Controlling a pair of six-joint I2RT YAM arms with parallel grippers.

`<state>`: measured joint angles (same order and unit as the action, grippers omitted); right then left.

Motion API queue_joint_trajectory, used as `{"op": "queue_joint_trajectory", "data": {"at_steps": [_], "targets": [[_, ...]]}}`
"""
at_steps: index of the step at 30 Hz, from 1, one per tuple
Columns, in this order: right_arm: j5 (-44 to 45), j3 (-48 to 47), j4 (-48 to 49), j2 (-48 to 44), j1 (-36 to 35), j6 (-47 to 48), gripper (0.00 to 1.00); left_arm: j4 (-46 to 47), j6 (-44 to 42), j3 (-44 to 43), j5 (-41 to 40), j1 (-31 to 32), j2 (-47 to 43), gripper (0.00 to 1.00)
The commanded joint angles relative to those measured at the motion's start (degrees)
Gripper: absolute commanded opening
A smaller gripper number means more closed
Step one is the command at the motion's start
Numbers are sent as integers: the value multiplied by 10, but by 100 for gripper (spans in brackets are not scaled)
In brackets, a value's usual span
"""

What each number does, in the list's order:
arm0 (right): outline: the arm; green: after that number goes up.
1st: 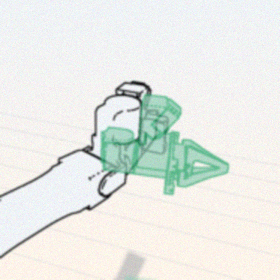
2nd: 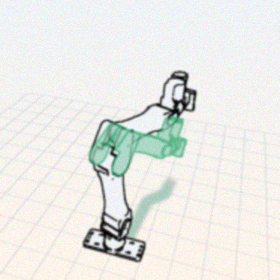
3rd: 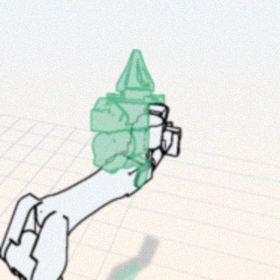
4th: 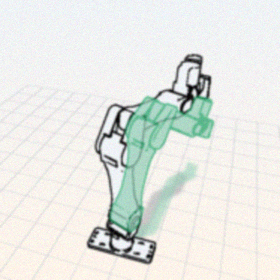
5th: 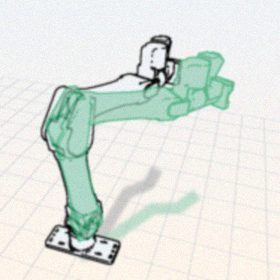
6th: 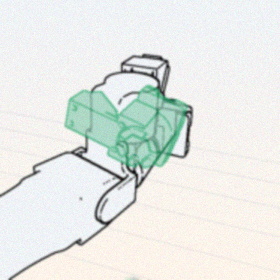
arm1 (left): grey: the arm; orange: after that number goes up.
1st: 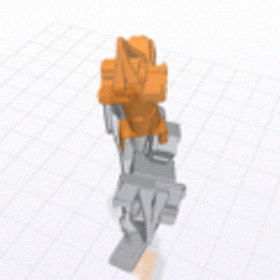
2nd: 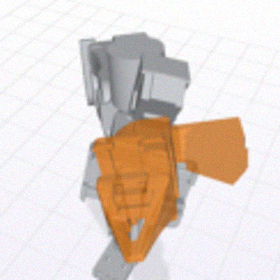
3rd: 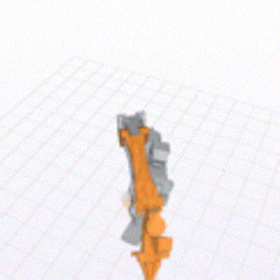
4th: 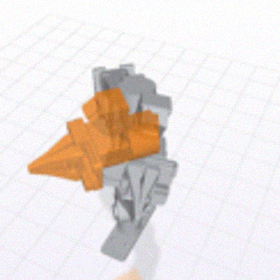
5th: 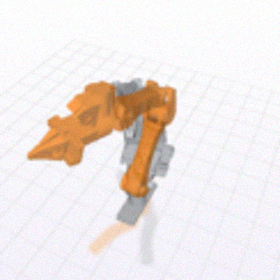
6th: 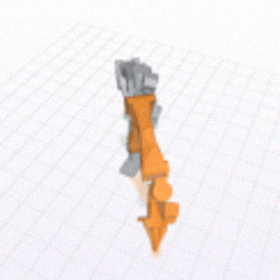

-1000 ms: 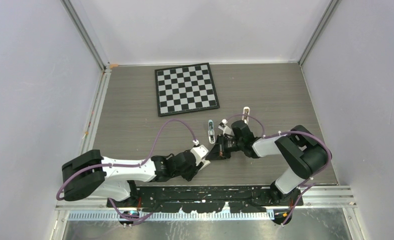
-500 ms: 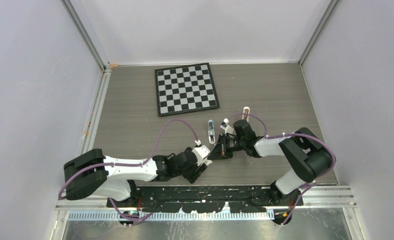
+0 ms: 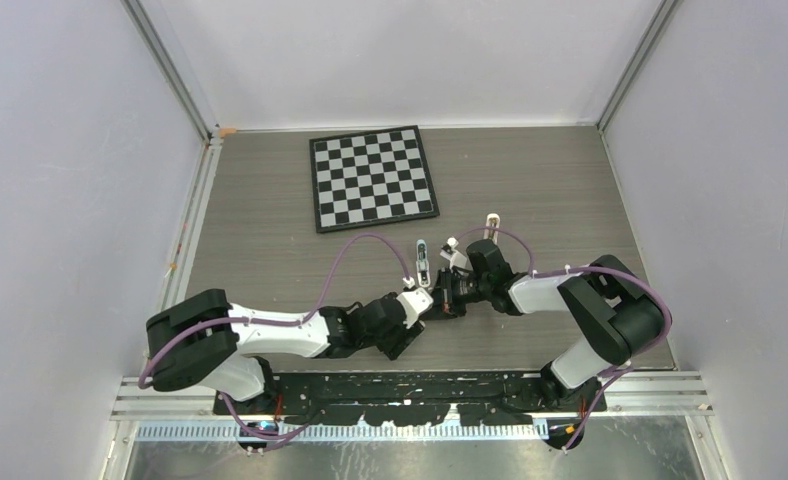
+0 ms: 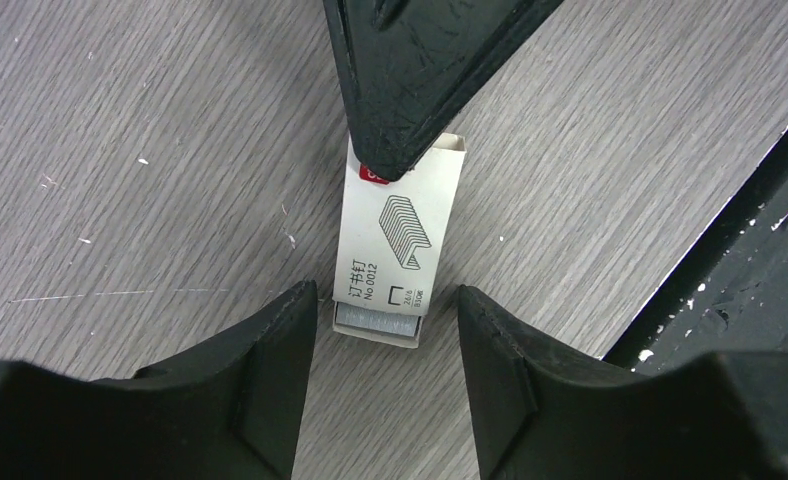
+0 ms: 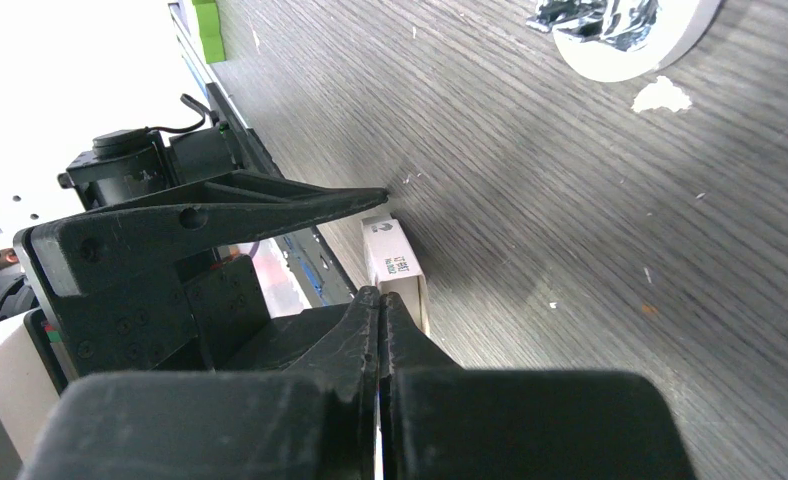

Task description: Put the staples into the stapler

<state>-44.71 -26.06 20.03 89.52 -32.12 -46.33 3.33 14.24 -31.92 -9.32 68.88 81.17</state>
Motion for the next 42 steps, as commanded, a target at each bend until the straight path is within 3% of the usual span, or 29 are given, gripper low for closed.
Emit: {"op": "queue_joint_trajectory", "data": {"at_steps": [1,7,31,42], "targets": [[-7,-1,7,-13,2,13,1,-2,-1,-4,20,-2,2,55],[-6,1,7,-11,9,17,1,-5,3,13,24,-2,-18,54],[-13,10,5,-25,28,28,1,15,5,20,14,-2,-13,32],[-2,1,-75,-53,52,64,1,-3,5,17,11,-2,-19,28]]}}
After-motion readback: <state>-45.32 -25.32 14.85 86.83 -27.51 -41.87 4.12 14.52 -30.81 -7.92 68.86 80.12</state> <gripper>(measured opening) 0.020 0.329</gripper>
